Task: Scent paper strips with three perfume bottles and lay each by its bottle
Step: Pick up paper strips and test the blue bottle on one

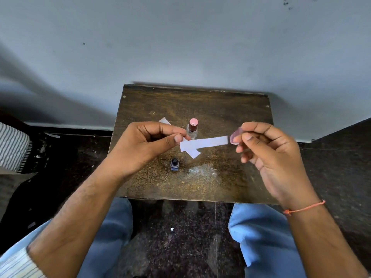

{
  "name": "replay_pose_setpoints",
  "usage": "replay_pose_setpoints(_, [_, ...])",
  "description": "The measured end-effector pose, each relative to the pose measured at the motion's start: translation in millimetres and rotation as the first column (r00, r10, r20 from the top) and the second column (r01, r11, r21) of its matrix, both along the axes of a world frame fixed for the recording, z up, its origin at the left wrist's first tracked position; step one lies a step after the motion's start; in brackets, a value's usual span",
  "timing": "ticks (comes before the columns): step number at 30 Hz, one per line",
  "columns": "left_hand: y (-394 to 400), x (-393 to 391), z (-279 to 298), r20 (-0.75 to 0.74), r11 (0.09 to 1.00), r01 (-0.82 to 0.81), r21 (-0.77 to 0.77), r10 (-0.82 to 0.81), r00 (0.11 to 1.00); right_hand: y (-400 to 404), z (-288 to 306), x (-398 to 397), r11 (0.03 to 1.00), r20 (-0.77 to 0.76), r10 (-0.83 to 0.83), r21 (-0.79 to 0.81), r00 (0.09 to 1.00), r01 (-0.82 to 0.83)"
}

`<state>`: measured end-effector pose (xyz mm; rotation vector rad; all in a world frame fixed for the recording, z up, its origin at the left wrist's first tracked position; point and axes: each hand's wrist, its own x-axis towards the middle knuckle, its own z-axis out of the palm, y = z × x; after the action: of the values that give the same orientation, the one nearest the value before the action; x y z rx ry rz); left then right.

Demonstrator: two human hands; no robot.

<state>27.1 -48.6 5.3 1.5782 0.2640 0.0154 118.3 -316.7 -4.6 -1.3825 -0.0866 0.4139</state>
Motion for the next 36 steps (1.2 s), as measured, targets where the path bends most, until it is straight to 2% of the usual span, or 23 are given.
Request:
replay_pose_setpoints(5, [-7.4,2.4,-4.3,-0.026,0.999,0.032,-0.043,-0.033,0.999,7.5,-10.0,-9.2,0.993,-0.025,0.099,-0.067,0.995,-0.101])
replay_pose_setpoints(9, [-6.7,4.8,-5.4,-0.033,0.998,0.030,-0.060,-0.032,0.999,10.1,-16.8,-14.2,0.929,0.116,0.264,-0.296,0.957,-0.220])
replay_pose_setpoints(12, [-8.0,6.7,-6.1,-0.042,0.996,0.039,-0.082,-0.043,0.998,12.8,-19.3,-18.0,0.870,0.090,0.358,-0.393,0.929,-0.298])
replay_pose_setpoints(15, [-4.4,7.6,-8.0,-0.058,0.996,0.035,-0.082,-0.040,0.998,18.1,-20.3,-21.8,0.839,0.114,0.370,-0.469,0.922,-0.278])
replay_pose_setpoints(21, [-2.5,5.5,-6.2,-0.045,0.995,0.044,-0.090,-0.048,0.998,28.8,-15.8,-28.3,0.811,0.246,0.485,-0.486,0.839,-0.325])
replay_pose_setpoints(26, [0.3,3.5,-6.0,-0.053,0.995,0.036,-0.095,-0.041,0.998,31.2,-24.6,-27.9,0.797,0.185,0.464,-0.515,0.866,-0.317])
replay_pose_setpoints(32, [5.2,2.6,-5.6,-0.057,0.999,-0.013,-0.051,0.010,0.998,25.1,-21.3,-20.0,0.843,0.185,0.389,-0.467,0.902,-0.268])
replay_pose_setpoints(36, [9.3,2.9,-7.2,-0.042,0.998,-0.066,0.002,0.066,0.997,7.9,-20.1,-8.5,0.774,0.150,0.415,-0.577,0.898,-0.261])
